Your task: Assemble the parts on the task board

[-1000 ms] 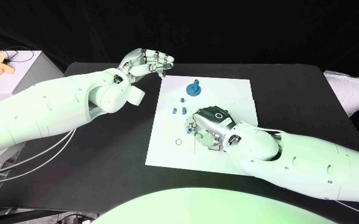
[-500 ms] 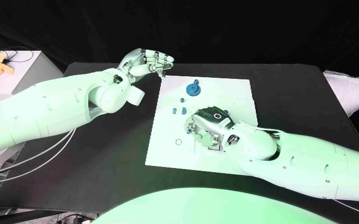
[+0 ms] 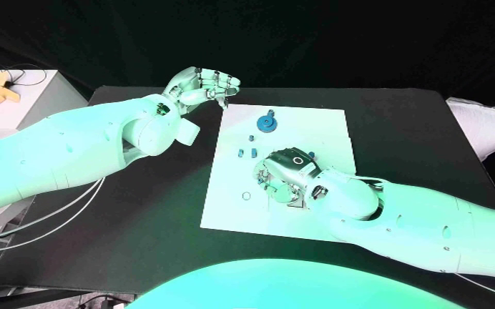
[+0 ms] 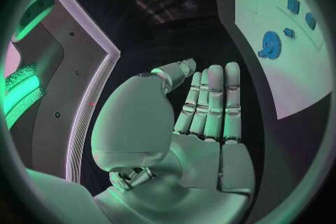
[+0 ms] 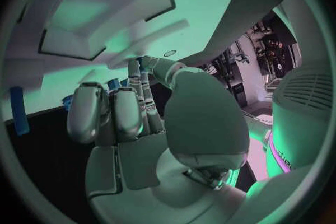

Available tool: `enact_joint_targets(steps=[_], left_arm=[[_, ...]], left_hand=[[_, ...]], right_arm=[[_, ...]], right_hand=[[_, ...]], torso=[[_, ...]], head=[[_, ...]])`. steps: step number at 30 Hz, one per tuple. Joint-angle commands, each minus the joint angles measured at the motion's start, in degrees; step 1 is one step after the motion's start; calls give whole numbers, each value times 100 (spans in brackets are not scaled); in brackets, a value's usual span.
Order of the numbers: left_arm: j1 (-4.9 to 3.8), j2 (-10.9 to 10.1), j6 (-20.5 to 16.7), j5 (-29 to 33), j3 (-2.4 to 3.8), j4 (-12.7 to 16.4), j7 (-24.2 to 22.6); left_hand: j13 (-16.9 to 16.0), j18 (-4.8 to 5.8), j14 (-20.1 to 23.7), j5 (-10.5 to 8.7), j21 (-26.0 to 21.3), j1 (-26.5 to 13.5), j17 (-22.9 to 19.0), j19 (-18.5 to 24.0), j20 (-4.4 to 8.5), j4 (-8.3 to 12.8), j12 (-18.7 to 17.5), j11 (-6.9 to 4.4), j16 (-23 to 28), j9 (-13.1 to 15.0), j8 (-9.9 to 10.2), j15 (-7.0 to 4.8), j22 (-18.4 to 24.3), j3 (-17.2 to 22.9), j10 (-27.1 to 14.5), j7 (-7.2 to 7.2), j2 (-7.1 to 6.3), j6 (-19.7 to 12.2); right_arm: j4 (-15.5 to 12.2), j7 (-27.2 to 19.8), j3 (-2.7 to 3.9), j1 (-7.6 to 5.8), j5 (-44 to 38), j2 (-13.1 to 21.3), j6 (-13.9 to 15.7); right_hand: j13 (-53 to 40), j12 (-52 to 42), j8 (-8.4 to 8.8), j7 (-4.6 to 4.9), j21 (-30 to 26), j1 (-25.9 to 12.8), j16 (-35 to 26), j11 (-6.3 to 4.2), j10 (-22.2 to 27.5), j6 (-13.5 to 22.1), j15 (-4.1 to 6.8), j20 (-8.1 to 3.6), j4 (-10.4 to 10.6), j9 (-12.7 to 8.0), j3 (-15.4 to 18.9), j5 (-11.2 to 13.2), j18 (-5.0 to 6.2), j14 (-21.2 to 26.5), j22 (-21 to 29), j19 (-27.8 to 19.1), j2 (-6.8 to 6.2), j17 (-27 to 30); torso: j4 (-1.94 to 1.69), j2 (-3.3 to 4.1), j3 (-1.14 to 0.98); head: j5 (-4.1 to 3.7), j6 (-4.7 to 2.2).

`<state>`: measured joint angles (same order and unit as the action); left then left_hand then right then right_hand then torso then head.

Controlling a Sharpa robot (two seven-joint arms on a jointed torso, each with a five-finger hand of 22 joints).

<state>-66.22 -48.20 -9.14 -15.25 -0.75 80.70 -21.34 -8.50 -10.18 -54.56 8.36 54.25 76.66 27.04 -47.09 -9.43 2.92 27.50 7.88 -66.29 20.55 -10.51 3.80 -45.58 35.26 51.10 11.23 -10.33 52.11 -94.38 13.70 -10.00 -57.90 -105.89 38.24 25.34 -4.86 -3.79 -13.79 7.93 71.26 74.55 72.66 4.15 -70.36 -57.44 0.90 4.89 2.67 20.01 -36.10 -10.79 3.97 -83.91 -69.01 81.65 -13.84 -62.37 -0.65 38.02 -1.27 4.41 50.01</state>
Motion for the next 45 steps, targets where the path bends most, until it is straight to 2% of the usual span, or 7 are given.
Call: enact_joint_targets(steps=[1, 17, 25, 28, 31, 37, 45], left_arm=[[-2, 12, 83, 35, 5, 7, -17], [-2, 5, 101, 35, 4, 2, 5], [-2, 6, 108, 35, 4, -15, 7], [0, 4, 112, 35, 3, -21, 7], [2, 4, 117, 35, 2, -26, 9], [11, 4, 131, 35, 0, -34, 11], [22, 5, 150, 35, -2, -40, 15]], left_hand=[[17, -38, 54, 33, -56, 12, -17, -29, 0, -4, -29, 10, 40, -11, -39, 12, 24, -50, -60, -9, 13, -33], [18, -38, 55, 32, -59, 14, -18, -30, 0, -4, -30, 10, 41, -11, -40, 12, 26, -53, -61, -9, 13, -33], [22, -38, 57, 31, -64, 15, -21, -32, -1, -4, -32, 12, 43, -12, -43, 13, 30, -58, -68, -9, 13, -32], [22, -38, 57, 31, -64, 15, -21, -32, -1, -4, -32, 12, 43, -12, -43, 13, 30, -58, -68, -9, 13, -32], [22, -38, 57, 31, -64, 15, -21, -32, -1, -4, -32, 12, 43, -12, -43, 13, 30, -58, -68, -9, 13, -32], [26, -38, 59, 29, -73, 16, -25, -35, -2, -5, -34, 13, 45, -13, -46, 15, 36, -66, -74, -9, 13, -32], [26, -38, 59, 29, -73, 16, -25, -35, -2, -5, -34, 13, 45, -13, -46, 15, 36, -66, -74, -9, 13, -32]], right_arm=[[24, -185, -17, 20, 118, -6, -111], [-80, -123, -20, 20, 126, 133, 360], [-365, -99, 25, -39, 216, 425, 572], [-496, -150, 75, -189, 502, 676, 498], [-551, -272, 107, -390, 877, 932, 314], [-505, -523, 139, -766, 1225, 1394, -118], [-228, -615, 147, -918, 1059, 1601, -501]], right_hand=[[74, 12, 87, -2, -115, 17, -24, 41, 213, 119, -50, 23, 16, -30, 72, 19, 93, -101, 109, -67, -119, 38], [104, -61, 244, 50, -708, 124, -235, 125, 728, 309, -120, 97, 10, -47, 271, -33, 221, 45, 681, -341, -159, 438], [93, -114, 260, 50, -707, 147, -235, 122, 739, 319, -120, 100, 17, -47, 304, -48, 220, 50, 670, -333, -145, 453], [77, -224, 262, 63, -573, 169, -164, 109, 660, 291, -107, 92, 39, -40, 312, -60, 189, 11, 522, -249, -122, 375], [71, -294, 281, 56, -422, 165, -92, 93, 601, 304, -97, 84, 64, -42, 321, -44, 154, -20, 360, -162, -127, 286], [82, -341, 311, 68, -333, 101, -13, 94, 613, 323, -96, 79, 120, -44, 420, -7, 132, -49, 260, -106, -211, 202], [93, -414, 363, 39, -284, 116, 77, 74, 754, 338, -85, 71, 231, -45, 827, 132, 117, -62, 183, -66, -228, 139]], torso=[[8, -5, 0], [5, -6, -1], [19, -18, -5], [19, -18, -8], [22, -18, -4], [39, -31, 0], [22, -13, -12]], head=[[-4, -1], [-49, -1], [-140, -1], [-169, -1], [-267, -1], [-315, -1], [-363, -43]])
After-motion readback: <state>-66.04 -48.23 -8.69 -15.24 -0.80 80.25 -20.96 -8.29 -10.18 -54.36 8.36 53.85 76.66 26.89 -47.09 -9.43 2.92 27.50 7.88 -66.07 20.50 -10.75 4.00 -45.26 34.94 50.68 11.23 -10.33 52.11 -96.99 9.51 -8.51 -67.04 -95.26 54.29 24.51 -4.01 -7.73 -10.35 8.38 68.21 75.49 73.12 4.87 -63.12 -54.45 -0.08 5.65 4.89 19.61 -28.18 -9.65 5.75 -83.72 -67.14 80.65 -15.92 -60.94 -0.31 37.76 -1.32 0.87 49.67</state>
